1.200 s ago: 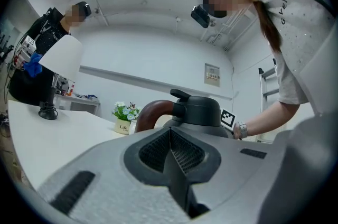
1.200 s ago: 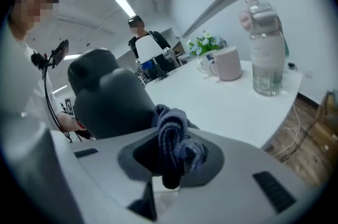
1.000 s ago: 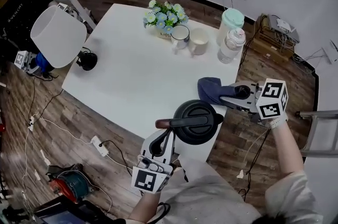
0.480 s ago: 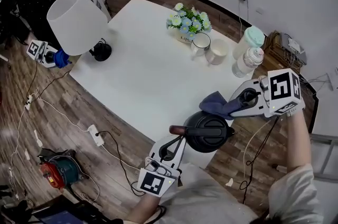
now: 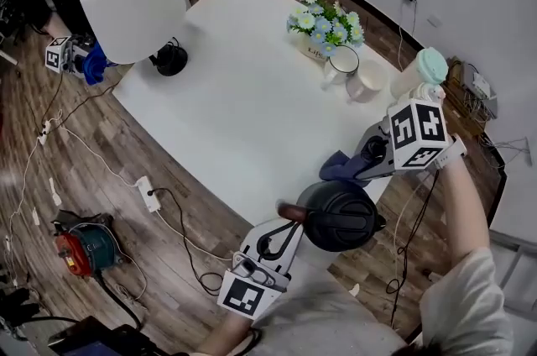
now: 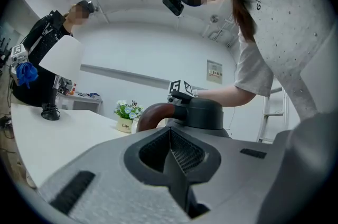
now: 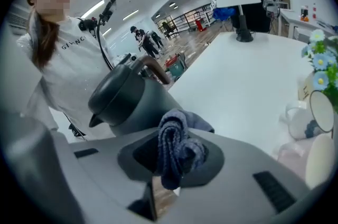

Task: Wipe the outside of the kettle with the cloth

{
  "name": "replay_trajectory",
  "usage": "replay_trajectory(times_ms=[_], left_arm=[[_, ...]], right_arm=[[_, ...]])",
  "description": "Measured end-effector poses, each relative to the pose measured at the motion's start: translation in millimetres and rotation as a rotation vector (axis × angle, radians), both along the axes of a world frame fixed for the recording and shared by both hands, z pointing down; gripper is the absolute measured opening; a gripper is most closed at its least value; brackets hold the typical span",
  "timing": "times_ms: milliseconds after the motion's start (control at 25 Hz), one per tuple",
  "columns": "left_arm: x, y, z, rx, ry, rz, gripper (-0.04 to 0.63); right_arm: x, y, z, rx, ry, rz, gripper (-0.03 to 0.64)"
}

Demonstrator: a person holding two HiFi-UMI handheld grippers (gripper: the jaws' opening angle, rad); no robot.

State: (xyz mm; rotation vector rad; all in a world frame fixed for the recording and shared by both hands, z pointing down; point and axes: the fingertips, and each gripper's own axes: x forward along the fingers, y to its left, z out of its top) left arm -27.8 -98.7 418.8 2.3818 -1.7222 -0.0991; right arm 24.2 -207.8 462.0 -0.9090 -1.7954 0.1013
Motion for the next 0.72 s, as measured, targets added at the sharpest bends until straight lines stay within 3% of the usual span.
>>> replay_trajectory(times_ms=[320, 440, 720], left_arm=[[0.2, -1.0, 2.4, 0.017, -0.014, -0.015, 0.009], [-1.0, -3.6, 0.5, 0.038, -0.013, -0.026, 0.009], [-1.7, -2.5, 6.7, 0.036, -0.018, -0.03, 0.008]], right_arm=[[-4.5, 7.8, 51.3, -0.019, 0.094, -0.039, 0.061], [-7.7, 3.0, 58.8, 0.019, 0.098, -0.044, 0.061], [-27.6, -15.3, -8.0, 0.149, -0.109, -0.073, 0.061]])
